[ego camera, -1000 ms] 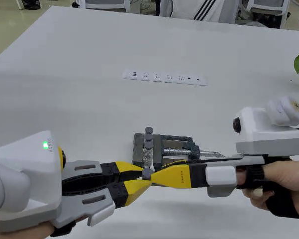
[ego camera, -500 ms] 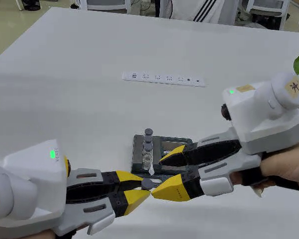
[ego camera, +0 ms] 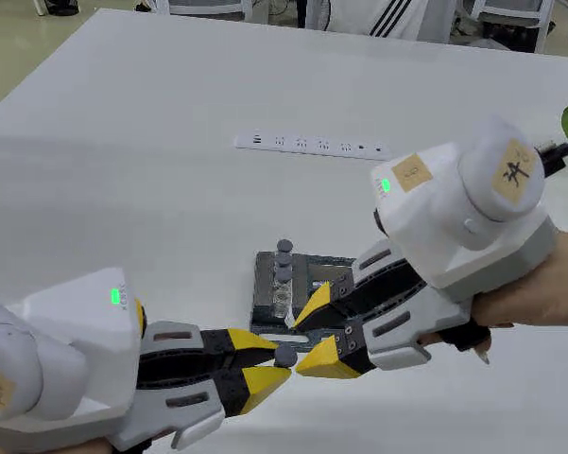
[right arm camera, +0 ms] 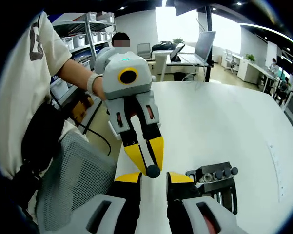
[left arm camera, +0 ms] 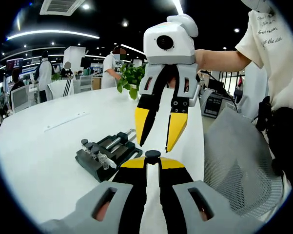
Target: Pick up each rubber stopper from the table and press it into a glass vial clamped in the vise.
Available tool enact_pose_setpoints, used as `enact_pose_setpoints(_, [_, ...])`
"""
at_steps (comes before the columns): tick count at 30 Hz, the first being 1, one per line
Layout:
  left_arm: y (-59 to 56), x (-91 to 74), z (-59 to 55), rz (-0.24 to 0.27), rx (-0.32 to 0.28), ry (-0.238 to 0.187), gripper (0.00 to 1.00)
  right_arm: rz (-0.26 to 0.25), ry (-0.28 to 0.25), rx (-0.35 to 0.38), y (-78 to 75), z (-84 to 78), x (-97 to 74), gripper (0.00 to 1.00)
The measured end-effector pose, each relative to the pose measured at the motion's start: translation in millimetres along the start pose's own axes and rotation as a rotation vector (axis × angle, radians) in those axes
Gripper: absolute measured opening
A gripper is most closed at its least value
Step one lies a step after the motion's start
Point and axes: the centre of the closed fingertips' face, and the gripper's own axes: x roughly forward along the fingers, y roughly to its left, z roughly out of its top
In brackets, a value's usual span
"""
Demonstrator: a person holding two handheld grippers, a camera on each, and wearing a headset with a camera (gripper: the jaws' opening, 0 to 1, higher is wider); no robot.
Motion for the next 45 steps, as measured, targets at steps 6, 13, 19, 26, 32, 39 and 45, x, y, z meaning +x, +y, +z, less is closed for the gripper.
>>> enact_pose_setpoints(6, [-4.5, 2.7, -0.9, -0.012, 0.016, 0.011, 0.05, -0.007, 0.052, -0.058, 1.1, -3.6, 3.7, 0.14])
enact_pose_setpoints(13, [-7.7, 4.6, -2.9, -0.024, 0.028, 0.025, 0.05, 0.007, 0.09, -0.091, 4.0, -6.8, 2.9, 0.11])
enact_pose_setpoints(19, [-8.1, 5.5, -2.5, -0.024, 0.04, 0.036, 0.05, 0.016, 0.109, -0.096, 6.2, -8.9, 4.2, 0.08])
enact_pose_setpoints(26, [-10.9, 6.9, -5.3, -0.03, 0.066, 0.058, 0.05, 0.022, 0.133, -0.106, 8.7, -11.6, 5.0, 0.08])
enact_pose_setpoints(32, [-13.1, 9.1, -6.6, -0.042, 0.091, 0.079, 0.05, 0.034, 0.166, -0.132, 12.3, -15.3, 5.2, 0.08])
enact_pose_setpoints(39, [-12.0, 11.3, -7.7, -0.046, 0.087, 0.085, 0.05, 0.031, 0.195, -0.161, 10.9, -18.2, 4.7, 0.08])
enact_pose_setpoints(45, [-12.7, 11.1, -8.6, -0.049, 0.08, 0.089, 0.05, 0.038, 0.202, -0.169, 12.8, -19.1, 5.8, 0.09])
